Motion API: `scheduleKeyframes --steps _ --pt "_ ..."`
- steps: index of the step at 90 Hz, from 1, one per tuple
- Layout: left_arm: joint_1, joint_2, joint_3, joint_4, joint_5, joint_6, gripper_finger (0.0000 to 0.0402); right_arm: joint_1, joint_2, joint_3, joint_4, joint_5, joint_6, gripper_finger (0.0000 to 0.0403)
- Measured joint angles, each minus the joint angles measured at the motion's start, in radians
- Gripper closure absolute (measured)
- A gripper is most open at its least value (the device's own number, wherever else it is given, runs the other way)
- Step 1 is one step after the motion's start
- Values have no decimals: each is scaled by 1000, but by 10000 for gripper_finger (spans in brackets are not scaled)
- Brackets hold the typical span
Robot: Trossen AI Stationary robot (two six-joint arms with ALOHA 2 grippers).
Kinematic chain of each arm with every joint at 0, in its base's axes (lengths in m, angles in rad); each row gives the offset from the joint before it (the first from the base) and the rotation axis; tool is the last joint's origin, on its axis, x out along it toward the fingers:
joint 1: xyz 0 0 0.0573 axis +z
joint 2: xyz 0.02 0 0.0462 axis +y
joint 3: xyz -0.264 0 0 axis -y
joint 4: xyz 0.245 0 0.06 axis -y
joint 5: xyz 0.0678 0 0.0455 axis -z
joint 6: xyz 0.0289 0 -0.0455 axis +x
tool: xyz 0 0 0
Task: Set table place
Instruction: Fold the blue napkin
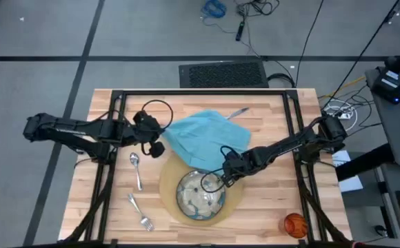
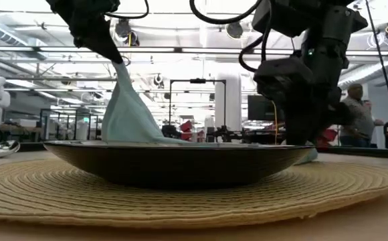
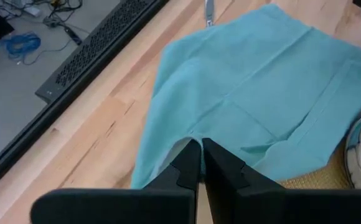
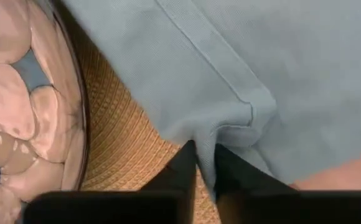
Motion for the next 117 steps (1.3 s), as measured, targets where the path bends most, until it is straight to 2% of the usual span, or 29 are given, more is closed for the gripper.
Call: scheduleKeyframes --steps 19,27,40,53,71,88,117 --pt "0 0 0 25 -16 29 402 -3 -7 52 -60 74 -124 402" --pt "-14 -1 0 85 -17 59 402 -3 -14 137 -177 126 -207 403" --pt "-57 -20 39 119 -4 80 402 22 -36 331 -466 300 -280 403" --pt "-137 -56 96 123 -3 84 402 88 -51 523 -765 494 -251 403" --pt "-280 -103 167 254 -23 168 402 184 -51 747 -1083 711 -101 403" --pt "-393 -120 268 259 -171 225 402 266 -61 930 -1084 879 -157 403" --pt "-583 -120 470 254 -299 366 402 334 -61 1277 -1086 1057 -433 403"
